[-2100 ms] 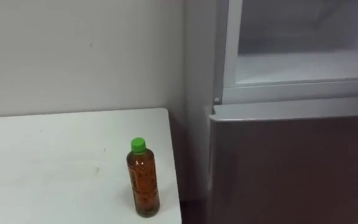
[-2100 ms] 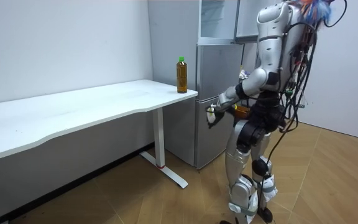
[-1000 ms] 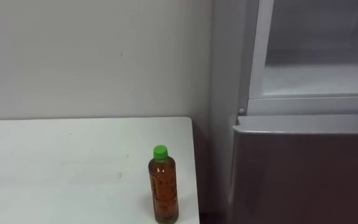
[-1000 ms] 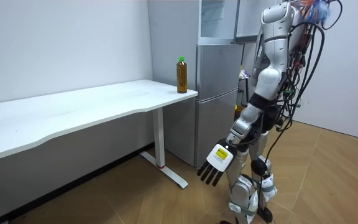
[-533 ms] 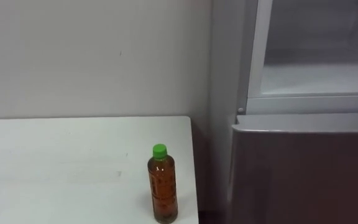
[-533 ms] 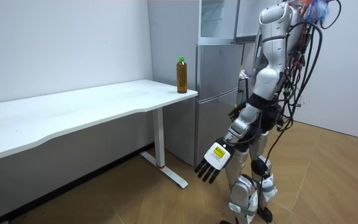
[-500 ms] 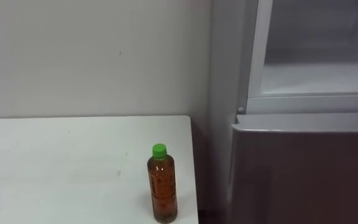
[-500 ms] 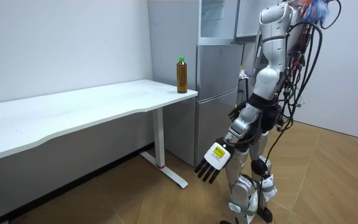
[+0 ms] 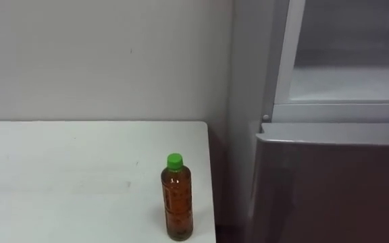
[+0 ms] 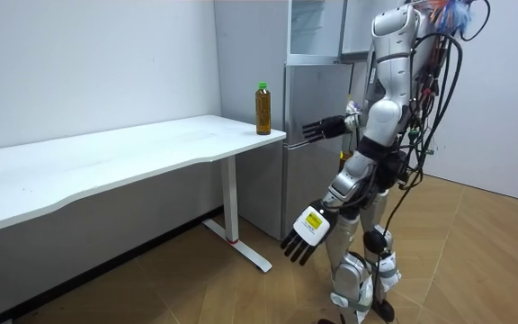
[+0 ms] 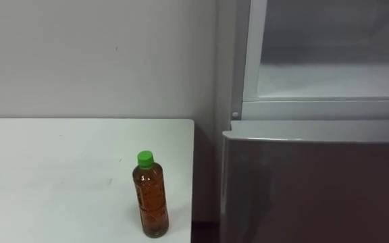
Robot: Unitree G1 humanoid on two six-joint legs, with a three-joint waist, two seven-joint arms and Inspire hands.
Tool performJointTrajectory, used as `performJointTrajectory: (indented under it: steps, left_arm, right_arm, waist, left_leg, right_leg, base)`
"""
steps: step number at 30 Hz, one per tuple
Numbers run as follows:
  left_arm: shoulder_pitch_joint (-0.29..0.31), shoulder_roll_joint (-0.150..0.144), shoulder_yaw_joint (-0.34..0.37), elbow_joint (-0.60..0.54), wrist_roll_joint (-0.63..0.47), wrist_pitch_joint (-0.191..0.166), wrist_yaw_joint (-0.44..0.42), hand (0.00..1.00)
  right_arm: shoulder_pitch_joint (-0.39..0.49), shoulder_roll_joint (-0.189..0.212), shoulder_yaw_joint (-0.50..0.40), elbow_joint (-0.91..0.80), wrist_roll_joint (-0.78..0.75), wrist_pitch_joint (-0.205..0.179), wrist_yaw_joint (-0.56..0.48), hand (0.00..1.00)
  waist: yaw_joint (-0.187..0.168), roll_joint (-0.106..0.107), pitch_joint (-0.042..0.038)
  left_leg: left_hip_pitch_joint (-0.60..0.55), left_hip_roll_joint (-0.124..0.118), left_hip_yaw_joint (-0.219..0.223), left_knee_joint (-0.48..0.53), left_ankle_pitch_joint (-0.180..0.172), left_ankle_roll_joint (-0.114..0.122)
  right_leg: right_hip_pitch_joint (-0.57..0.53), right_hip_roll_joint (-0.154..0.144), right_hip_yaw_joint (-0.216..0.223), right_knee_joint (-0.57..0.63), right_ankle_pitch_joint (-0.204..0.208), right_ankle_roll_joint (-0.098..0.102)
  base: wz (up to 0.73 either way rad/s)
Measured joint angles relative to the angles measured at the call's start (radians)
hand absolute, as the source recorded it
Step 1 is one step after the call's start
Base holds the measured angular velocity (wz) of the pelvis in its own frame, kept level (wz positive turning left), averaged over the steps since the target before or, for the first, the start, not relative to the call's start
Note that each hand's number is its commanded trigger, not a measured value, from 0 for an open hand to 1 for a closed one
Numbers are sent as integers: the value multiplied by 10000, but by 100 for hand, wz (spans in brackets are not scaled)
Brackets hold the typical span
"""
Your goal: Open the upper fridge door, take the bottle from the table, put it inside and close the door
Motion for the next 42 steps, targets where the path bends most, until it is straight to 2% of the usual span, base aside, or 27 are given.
performJointTrajectory:
  steps: [4, 8, 13, 17, 22, 27, 36, 42]
  left_arm:
    - [192, 112, -10, 4, 29, 20, -10, 0]
    - [192, 104, -14, -5, 425, 99, -19, 0]
    - [172, 77, -184, -12, 666, 137, -18, 0]
    - [195, 76, -188, -11, 1039, 334, -26, 0]
    - [186, 85, -173, -21, 1597, 397, -132, 0]
    - [199, 108, -174, 26, 1749, 617, -216, 0]
    - [195, 120, -181, 59, 1790, 766, -386, 0]
    - [180, 116, -189, 49, 1927, 772, -457, 0]
  right_arm:
    - [-63, -3, 50, -1020, 17, -35, 112, 0]
    - [-107, -4, 67, -1372, 20, -32, 176, 0]
    - [-593, -2, 69, -2033, 258, -24, 212, 0]
    - [-1093, -44, 58, -2286, 230, -24, 177, 0]
    - [-1678, -146, -41, -2426, 249, -25, 178, 0]
    - [-1730, -425, -43, -2428, 266, -25, 1, 0]
    - [-1730, -485, -47, -2427, 270, -25, -476, 0]
    - [-1731, -490, -22, -2418, 281, -25, -636, 0]
  waist:
    - [90, -89, 4]
    - [219, -71, 6]
    - [249, 75, 9]
    - [248, 53, 9]
    - [252, -35, 7]
    - [312, -75, -2]
    - [266, -146, 77]
    - [480, -132, 85]
  left_leg:
    - [-24, 1, -1, 2, -12, 2]
    - [-117, 10, -4, 15, -19, 7]
    - [-307, 15, -26, 162, -28, 29]
    - [-298, 13, -31, 157, -27, 29]
    - [-313, -1, -163, 172, -26, 29]
    - [-351, 0, -217, 178, -27, 29]
    - [-501, -1, -373, 338, -35, 30]
    - [-564, 1, -429, 424, -33, 32]
  right_leg:
    - [70, -2, -4, 17, 5, 4]
    - [-20, -8, -19, 112, 15, 1]
    - [-156, -25, -44, 180, 27, -12]
    - [-159, -29, -50, 178, 26, -11]
    - [-140, -37, -193, 158, 23, -7]
    - [-131, -41, -273, 180, 24, -7]
    - [-90, -50, -472, 190, 30, -12]
    - [-168, -61, -502, 312, 41, -26]
  base:
    - [0]
    - [0]
    - [0]
    - [0]
    - [7]
    - [3]
    - [5]
    - [2]
